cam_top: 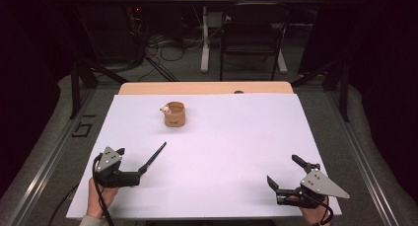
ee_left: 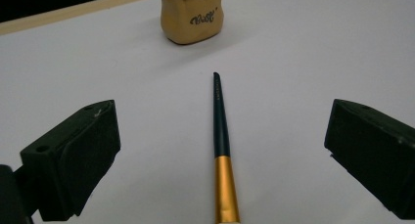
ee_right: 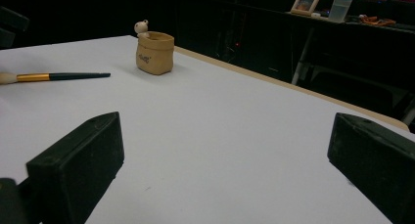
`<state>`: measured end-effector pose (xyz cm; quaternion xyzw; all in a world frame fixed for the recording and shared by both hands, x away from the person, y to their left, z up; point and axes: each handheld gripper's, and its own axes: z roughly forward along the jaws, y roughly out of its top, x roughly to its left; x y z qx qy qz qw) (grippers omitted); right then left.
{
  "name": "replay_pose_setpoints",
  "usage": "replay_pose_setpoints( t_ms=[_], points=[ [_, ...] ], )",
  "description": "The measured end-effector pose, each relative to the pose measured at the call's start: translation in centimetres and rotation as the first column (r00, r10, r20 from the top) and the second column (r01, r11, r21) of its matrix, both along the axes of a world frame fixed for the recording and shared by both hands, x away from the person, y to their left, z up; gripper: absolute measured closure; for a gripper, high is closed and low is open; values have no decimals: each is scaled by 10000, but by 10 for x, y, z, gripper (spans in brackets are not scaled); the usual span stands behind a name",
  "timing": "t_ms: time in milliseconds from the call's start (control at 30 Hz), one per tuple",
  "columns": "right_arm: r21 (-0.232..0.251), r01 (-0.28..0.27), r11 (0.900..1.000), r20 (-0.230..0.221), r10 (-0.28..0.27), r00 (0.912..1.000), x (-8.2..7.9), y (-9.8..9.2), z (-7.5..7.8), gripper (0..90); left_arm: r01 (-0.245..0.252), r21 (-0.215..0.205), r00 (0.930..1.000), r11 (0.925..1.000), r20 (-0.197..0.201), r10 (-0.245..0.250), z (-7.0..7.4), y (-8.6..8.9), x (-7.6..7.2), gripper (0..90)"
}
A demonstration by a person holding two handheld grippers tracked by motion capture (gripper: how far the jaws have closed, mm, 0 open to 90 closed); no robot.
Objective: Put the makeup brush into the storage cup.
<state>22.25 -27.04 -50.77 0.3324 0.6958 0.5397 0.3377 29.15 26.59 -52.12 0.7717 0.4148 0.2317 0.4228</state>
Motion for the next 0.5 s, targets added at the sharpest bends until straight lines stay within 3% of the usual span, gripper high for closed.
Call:
replay_pose_setpoints(
  t_ms=[267, 500],
  points=[
    [4, 0, 10000, 10, 0, 10000, 0, 0, 0, 0, 275, 697, 9965, 9972, -812, -218, 2, -4, 11, 2],
    [30, 48, 10000, 46, -48, 10000, 1, 0, -1, 0, 223, 1083, 9900, 9939, -1411, -68, 7, -4, 17, 2]
  ],
)
